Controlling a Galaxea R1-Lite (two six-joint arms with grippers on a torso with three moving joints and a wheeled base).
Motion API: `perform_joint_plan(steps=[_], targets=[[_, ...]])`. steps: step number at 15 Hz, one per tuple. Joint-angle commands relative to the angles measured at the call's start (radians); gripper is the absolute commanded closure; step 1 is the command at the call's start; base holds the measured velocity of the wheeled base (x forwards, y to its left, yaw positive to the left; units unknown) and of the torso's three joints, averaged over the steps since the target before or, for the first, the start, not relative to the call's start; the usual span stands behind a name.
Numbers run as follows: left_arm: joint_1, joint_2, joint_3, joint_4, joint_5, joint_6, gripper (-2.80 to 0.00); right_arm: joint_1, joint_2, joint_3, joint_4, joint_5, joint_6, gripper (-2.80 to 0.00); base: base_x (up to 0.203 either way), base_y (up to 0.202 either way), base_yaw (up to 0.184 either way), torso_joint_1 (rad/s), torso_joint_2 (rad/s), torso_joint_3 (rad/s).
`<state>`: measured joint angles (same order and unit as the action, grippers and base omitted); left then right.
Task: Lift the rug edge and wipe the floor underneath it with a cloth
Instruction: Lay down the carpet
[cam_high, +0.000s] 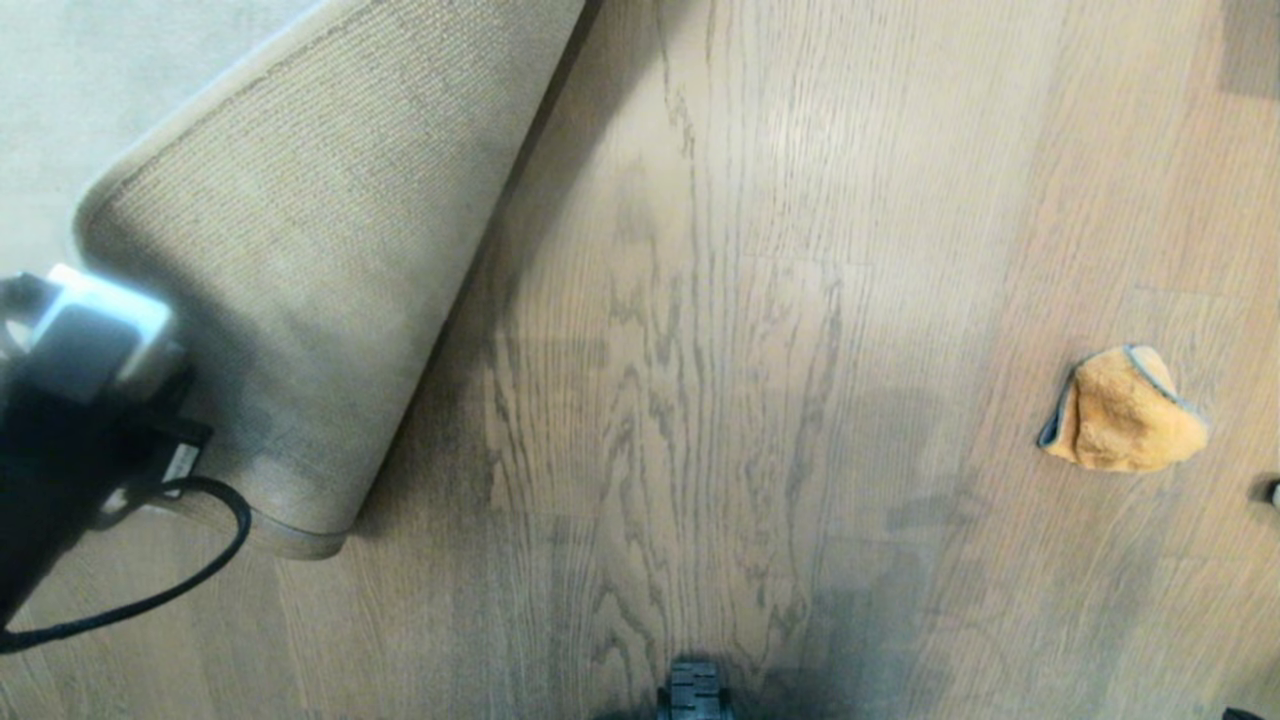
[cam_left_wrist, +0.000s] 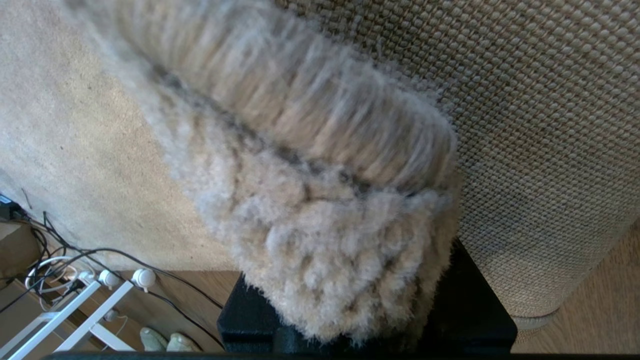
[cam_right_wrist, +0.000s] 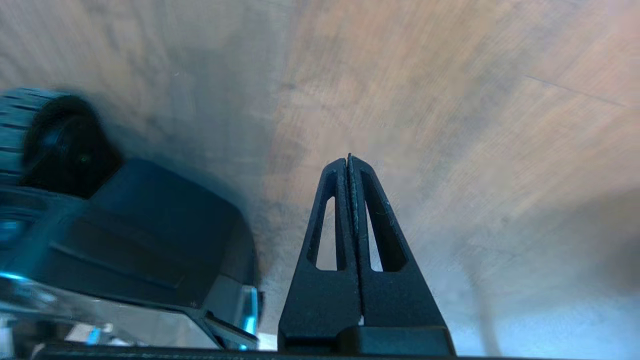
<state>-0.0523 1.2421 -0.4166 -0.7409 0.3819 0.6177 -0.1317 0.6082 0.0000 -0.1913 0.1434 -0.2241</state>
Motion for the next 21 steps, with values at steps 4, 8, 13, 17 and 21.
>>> perform_joint_plan(steps=[4,8,13,17,21], targets=[[0.0,0.002,0.004,-0.005,0.003,0.004,0.0,0.044,-0.213,0.0,0.095,-0.118,0.026,0.0,0.0,0.0,0.0,0.0,0.0,0.0],[-0.001,0.002,0.004,-0.003,0.003,0.005,0.0,0.114,-0.375,0.0,0.148,-0.121,0.16,0.0,0.0,0.0,0.0,0.0,0.0,0.0],[0.0,-0.004,0.007,-0.005,0.003,0.004,0.0,0.127,-0.601,0.0,0.146,-0.127,0.172,0.0,0.0,0.0,0.0,0.0,0.0,0.0],[0.0,-0.016,0.025,-0.006,0.001,0.001,0.0,0.127,-0.608,0.0,0.141,-0.127,0.17,0.0,0.0,0.0,0.0,0.0,0.0,0.0],[-0.001,-0.02,0.035,-0.007,0.0,-0.001,0.0,0.127,-0.608,0.0,0.141,-0.127,0.17,0.0,0.0,0.0,0.0,0.0,0.0,0.0]])
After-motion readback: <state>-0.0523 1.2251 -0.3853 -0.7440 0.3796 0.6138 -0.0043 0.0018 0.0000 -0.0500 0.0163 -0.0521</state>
